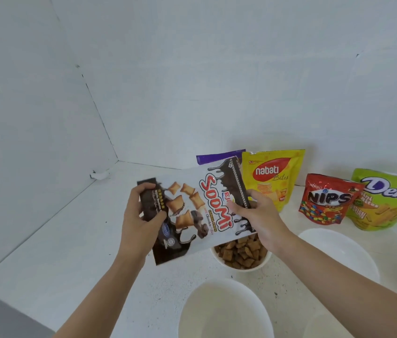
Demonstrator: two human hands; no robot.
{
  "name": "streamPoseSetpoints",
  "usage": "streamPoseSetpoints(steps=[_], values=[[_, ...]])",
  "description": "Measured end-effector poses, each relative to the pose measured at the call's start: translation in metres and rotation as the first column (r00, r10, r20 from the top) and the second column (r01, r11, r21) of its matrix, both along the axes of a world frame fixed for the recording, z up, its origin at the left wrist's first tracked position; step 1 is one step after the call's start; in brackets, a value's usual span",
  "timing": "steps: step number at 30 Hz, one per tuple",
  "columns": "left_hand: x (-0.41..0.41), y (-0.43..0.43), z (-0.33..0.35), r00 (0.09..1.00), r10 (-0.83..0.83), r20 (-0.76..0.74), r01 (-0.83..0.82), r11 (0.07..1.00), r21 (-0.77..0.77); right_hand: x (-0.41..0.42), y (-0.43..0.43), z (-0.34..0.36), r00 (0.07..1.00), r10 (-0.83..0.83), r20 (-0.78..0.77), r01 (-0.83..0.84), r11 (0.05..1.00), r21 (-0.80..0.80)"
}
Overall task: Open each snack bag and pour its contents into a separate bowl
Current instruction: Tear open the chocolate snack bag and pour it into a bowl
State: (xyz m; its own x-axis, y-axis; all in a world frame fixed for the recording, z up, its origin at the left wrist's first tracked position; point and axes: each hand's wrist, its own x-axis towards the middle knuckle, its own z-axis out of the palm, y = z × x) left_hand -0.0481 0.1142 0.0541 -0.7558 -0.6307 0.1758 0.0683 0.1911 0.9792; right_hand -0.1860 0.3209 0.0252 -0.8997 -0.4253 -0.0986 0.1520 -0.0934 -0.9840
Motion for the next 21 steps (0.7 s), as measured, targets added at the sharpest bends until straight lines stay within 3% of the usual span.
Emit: streamPoseSetpoints(steps=[4, 7, 12, 15, 18, 21], values=[[0.006, -0.008, -0.008, 0.994, -0.016, 0.105, 0.014, 1.000, 0.028, -0.004, -0.001, 0.015, 0.976, -0.005, -0.217, 0.015, 0.999, 0.046], [0.007, -0.010, -0.008, 0.986, -0.011, 0.164, 0.021, 0.998, -0.061, -0.003, -0.006, 0.031, 0.918, 0.005, -0.397, 0.037, 0.995, 0.098], [0.007, -0.022, 0.002, 0.949, 0.171, 0.264, -0.120, 0.973, -0.197, -0.001, -0.017, 0.055, 0.779, 0.074, -0.623, 0.051, 0.982, 0.180], [0.015, -0.025, 0.013, 0.881, 0.277, 0.384, -0.113, 0.911, -0.397, 0.006, -0.025, 0.072, 0.705, 0.137, -0.696, 0.039, 0.972, 0.231], [0.029, -0.019, 0.030, 0.794, 0.425, 0.435, -0.062, 0.768, -0.637, 0.013, -0.033, 0.086, 0.636, 0.221, -0.739, -0.012, 0.961, 0.277], [0.039, -0.011, 0.052, 0.846, 0.374, 0.381, -0.057, 0.773, -0.632, 0.021, -0.041, 0.098, 0.533, 0.355, -0.768, -0.069, 0.923, 0.379]])
